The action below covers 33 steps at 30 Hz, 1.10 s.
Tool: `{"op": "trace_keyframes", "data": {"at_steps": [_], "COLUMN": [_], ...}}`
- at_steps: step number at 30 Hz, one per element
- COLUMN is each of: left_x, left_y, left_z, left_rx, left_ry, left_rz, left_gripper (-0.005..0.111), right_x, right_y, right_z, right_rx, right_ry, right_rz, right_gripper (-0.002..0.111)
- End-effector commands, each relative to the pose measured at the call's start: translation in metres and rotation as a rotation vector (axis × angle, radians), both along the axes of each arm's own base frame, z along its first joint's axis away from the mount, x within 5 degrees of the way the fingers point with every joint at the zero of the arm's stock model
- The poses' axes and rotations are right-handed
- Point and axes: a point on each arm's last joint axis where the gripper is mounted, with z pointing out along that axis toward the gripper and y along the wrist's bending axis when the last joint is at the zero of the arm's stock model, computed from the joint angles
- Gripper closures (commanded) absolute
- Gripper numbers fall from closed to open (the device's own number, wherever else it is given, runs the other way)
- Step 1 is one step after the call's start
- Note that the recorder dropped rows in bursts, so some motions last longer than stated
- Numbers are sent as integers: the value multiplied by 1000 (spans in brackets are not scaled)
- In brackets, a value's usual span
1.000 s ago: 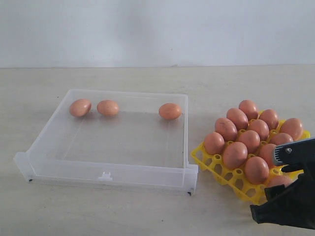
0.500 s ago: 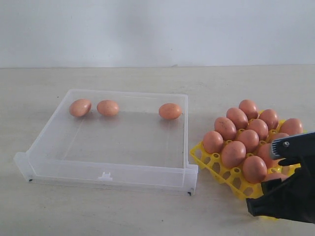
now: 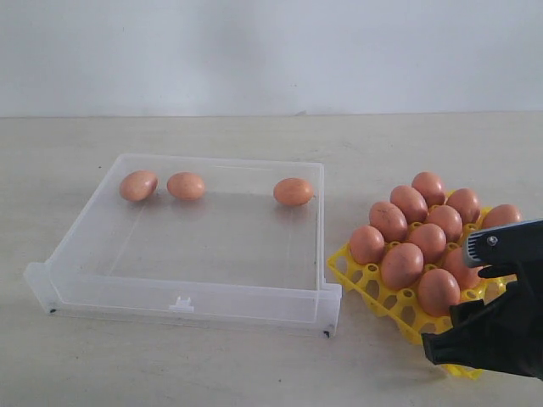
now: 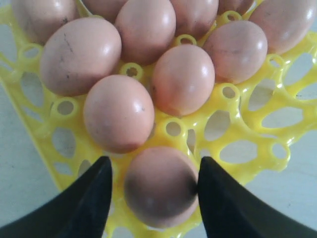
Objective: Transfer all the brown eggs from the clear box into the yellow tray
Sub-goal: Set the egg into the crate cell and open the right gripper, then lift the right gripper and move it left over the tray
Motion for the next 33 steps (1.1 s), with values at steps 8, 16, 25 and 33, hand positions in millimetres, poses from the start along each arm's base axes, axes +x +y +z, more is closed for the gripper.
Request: {"op": "trace_keyframes", "data": {"at_steps": [8,16,25,33], "left_x": [0,0,0,0], "left_y": [0,0,0,0], "left_z": [-1,-1,-1,-1], "left_rx": [4,4,4,4], "left_ry": [0,0,0,0], "left_rz": [1,1,1,1], "left_gripper": [111,111,111,111], "right_x": [2,17,102,186], "right_y": [-14,1,170,278], "right_z": [19,83,131,101], "right_rx": [-24,11,-78,-534], "right_ry": [-120,-294,-263,-191], "right_rz": [-97,-2,539,640], "right_gripper": [58,58,56,33]}}
